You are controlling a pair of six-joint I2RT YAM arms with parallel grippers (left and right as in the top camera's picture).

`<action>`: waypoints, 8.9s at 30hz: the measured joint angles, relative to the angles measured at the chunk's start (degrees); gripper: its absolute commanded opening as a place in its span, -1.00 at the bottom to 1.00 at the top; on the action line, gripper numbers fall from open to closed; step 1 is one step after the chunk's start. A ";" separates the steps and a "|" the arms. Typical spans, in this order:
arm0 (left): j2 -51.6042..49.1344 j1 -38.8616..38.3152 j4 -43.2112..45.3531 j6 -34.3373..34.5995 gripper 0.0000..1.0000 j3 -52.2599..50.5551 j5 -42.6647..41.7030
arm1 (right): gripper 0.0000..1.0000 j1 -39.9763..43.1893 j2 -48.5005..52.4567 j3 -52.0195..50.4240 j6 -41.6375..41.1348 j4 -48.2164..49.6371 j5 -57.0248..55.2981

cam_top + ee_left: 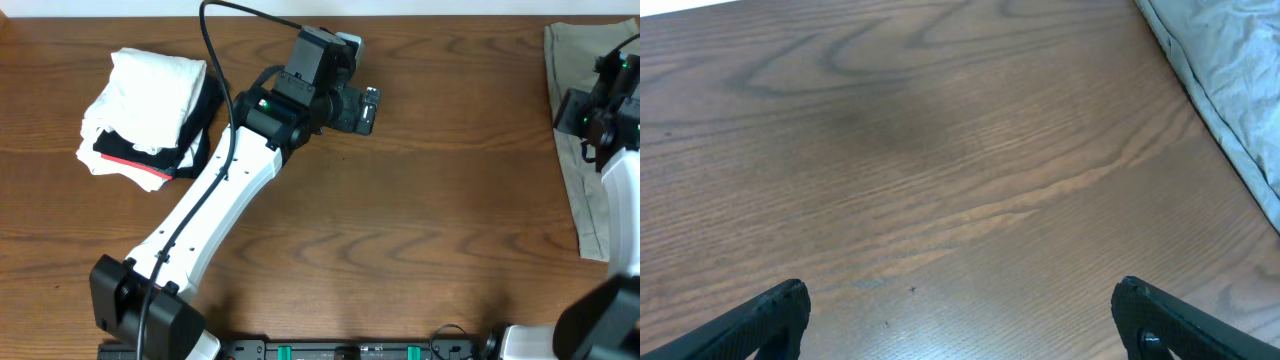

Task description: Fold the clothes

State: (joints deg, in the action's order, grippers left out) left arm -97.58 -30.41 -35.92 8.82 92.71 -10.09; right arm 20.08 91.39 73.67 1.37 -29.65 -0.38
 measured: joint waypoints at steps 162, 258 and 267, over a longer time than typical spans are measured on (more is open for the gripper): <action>0.00 0.00 0.00 0.00 0.96 0.00 0.02 | -0.98 -22.05 14.91 -13.07 -12.17 2.73 2.27; 16.02 12.41 -38.16 16.35 0.11 -2.27 6.01 | 0.29 -5.16 -27.15 -15.19 -21.55 -40.06 1.53; 17.05 13.20 -24.57 20.41 0.93 -20.72 4.48 | 0.22 -1.09 -27.17 -16.20 -23.56 -37.46 2.01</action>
State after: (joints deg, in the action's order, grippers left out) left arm -80.53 -17.21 -60.49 29.23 71.99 -5.61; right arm 18.98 64.23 57.47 -22.20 -67.11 1.63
